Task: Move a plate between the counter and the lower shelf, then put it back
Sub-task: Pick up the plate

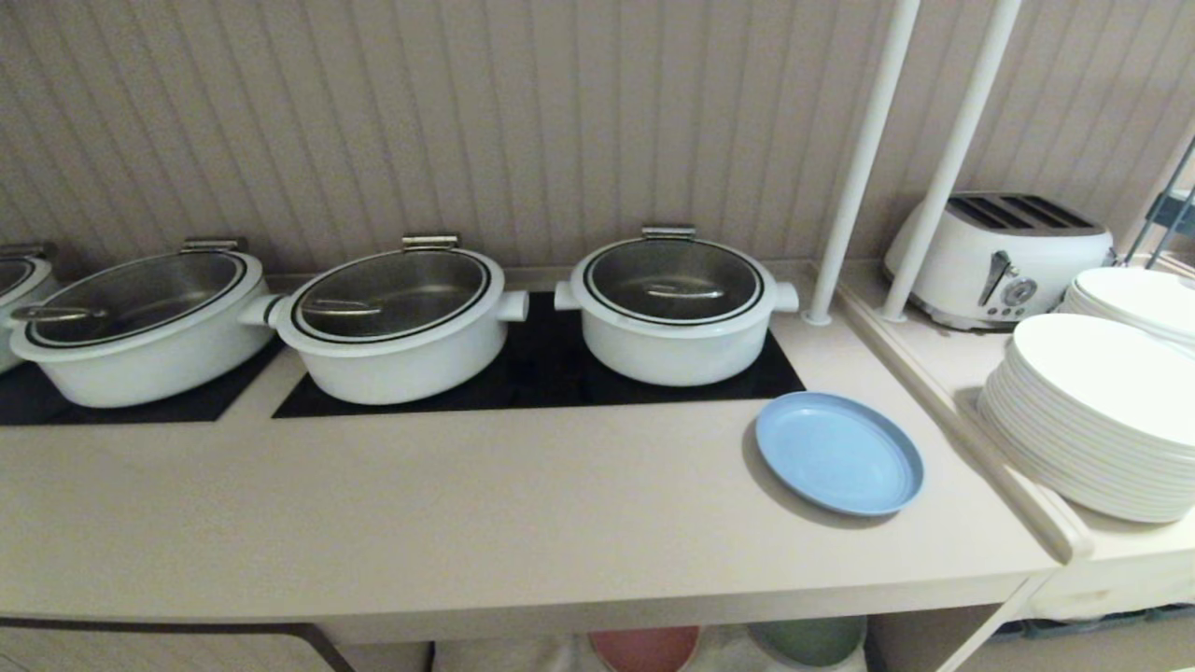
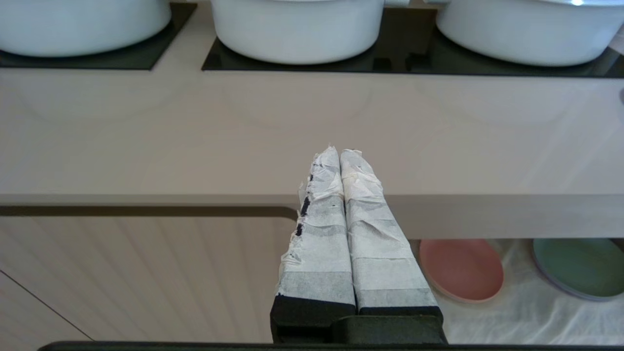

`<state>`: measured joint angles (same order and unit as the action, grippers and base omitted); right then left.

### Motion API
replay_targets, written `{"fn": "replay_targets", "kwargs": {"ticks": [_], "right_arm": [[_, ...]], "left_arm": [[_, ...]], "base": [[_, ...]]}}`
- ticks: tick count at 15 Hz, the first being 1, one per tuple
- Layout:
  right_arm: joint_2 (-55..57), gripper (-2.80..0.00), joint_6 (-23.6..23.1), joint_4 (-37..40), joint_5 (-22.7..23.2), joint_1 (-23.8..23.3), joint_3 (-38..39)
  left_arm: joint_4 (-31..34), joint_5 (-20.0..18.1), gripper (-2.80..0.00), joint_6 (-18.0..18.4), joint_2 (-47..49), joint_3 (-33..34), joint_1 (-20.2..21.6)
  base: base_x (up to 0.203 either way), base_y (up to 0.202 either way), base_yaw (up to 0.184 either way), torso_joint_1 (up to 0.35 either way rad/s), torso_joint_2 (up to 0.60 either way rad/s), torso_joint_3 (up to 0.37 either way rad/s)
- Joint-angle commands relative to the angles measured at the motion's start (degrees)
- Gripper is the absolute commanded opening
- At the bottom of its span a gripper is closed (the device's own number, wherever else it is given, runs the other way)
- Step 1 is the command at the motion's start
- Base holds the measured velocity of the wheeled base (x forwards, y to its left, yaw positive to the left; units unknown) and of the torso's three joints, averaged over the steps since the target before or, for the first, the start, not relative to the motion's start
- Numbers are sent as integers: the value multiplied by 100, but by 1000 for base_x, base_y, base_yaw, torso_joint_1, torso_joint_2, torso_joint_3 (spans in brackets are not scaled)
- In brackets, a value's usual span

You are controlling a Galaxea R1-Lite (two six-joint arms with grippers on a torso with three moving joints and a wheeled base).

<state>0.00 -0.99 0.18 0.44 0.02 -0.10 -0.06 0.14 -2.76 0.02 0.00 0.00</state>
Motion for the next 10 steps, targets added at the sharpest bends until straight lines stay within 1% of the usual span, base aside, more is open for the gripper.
{"fn": "replay_targets", "kwargs": {"ticks": [1,3,10], "right_arm": [[0,-280,5,-1,0,3,5],[0,-280,46,-1,0,6,1],[0,-280,46,-1,0,6,1]], "left_arm": [[-3,3,-280,-6,-2,0,0],[-3,3,-280,-6,-2,0,0],[-3,3,-280,-6,-2,0,0]], "base": [[0,0,0,145,-291,-162],[0,0,0,72,-158,-61],[0,0,0,0,0,0]]}}
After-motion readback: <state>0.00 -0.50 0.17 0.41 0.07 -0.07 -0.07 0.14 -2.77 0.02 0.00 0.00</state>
